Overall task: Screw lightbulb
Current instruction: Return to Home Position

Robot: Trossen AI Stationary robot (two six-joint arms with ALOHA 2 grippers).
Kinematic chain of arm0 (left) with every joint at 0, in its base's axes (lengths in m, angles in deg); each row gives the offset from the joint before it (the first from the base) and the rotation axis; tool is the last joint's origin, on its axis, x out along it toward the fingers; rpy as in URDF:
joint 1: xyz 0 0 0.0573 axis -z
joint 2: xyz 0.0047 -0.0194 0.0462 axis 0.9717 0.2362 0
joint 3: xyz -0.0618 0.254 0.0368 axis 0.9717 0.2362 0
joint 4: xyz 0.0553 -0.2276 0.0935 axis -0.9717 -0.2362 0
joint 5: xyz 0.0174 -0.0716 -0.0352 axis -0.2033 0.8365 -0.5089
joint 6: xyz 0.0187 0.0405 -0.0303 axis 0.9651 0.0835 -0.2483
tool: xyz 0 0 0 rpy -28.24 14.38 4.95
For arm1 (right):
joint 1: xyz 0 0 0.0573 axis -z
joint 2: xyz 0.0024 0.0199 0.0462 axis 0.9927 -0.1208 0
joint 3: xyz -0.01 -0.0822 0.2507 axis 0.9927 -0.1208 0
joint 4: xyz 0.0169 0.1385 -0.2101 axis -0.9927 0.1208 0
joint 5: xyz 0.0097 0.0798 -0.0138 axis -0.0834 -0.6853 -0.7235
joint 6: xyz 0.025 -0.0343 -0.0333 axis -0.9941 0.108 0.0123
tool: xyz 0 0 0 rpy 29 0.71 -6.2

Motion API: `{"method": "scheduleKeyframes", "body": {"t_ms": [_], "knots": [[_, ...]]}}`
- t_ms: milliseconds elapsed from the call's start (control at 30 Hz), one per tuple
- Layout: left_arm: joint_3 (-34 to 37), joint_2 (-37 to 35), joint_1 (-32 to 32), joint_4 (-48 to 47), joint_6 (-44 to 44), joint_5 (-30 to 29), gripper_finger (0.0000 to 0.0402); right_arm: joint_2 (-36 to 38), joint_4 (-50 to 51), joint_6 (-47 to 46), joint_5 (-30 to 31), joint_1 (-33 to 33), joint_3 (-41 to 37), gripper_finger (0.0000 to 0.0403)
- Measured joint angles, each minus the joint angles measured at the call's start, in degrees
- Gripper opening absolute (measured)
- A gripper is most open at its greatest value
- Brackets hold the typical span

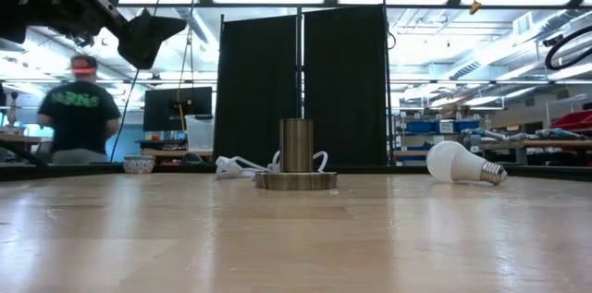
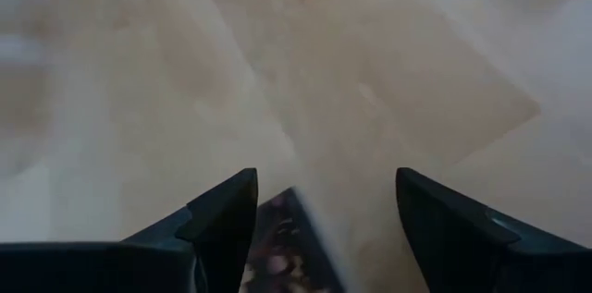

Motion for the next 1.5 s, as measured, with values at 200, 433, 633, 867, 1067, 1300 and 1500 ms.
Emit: {"method": "scheduleKeyframes", "body": {"t_ms": [200, 433, 633, 867, 1067, 1300, 1500], "knots": [[0.0, -4.7, 0.0, -6.9, 0.0, 0.0, 0.0351, 5.9, -0.2, -0.2, -0.6, 0.0, 0.0, 0.0258], [0.0, -11.3, 0.0, -12.5, 0.0, 0.0, 0.0351, 16.2, -0.1, -0.1, -0.2, 0.0, 0.0, 0.0257], [0.0, -16.0, 0.0, -12.5, 0.0, 0.0, 0.0351, 23.6, -0.1, -0.1, -1.4, 0.0, 0.0, 0.0258], [0.1, -22.4, 0.0, -12.2, 0.0, 0.0, 0.0351, 31.7, 0.0, -0.1, -1.7, 0.0, 0.0, 0.0257], [6.3, -28.0, 0.0, -10.3, 0.0, 0.0, 0.0351, 36.9, 0.1, -0.1, -1.7, 0.0, 0.0, 0.0256], [10.4, -33.2, -0.1, -24.3, -0.1, 0.0, 0.0351, 39.8, 1.2, -0.1, -1.7, 0.0, 0.0, 0.0258], [10.4, -34.2, -0.1, -29.3, 0.0, 0.1, 0.0351, 44.8, 1.2, -0.1, -1.7, 0.0, -3.0, 0.0257]]}}
